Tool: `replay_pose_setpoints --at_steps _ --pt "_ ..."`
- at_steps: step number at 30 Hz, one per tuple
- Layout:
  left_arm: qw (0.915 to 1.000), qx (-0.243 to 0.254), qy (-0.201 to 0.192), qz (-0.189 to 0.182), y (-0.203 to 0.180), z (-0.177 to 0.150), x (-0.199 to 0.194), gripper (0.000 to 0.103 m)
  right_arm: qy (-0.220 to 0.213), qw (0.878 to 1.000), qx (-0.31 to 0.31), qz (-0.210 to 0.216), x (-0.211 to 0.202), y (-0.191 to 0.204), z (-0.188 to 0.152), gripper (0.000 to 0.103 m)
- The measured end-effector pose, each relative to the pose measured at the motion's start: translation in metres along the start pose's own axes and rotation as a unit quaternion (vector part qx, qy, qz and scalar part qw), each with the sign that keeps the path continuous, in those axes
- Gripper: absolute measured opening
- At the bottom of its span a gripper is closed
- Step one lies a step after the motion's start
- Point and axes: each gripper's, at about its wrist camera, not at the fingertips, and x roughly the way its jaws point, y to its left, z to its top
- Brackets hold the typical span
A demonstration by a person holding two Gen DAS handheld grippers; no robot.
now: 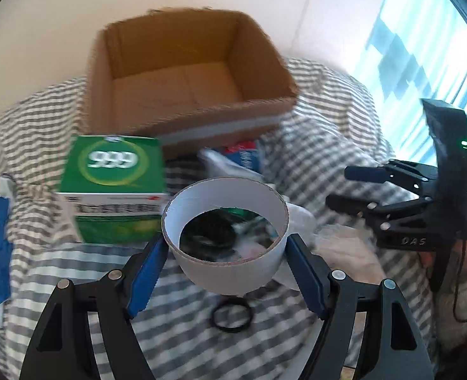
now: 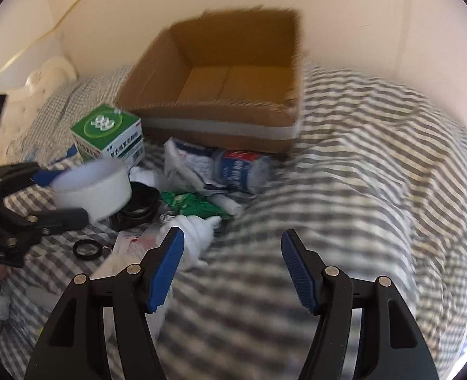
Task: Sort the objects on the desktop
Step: 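Carry the cup and bunny over the cardboard box and release both inside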
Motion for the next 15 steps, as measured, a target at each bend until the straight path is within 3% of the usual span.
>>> replay_pose_setpoints --at_steps 6,11,15 --pt "0.9997 -0.025 -0.001 -0.009 0.02 -0.004 -0.002 0.078 0.072 0.996 -0.019 0.046 0.048 0.027 0.022 0.064" --pt "0.9995 -0.024 -0.009 -0.02 0.024 -0.006 -0.012 0.078 0.143 0.988 -0.052 0.006 0.085 0.049 0.006 0.062" --pt "0.9988 -0.027 -0.02 -0.035 0.027 -0.005 -0.021 0.078 0.104 0.993 -0.048 0.011 0.067 0.05 0.008 0.053"
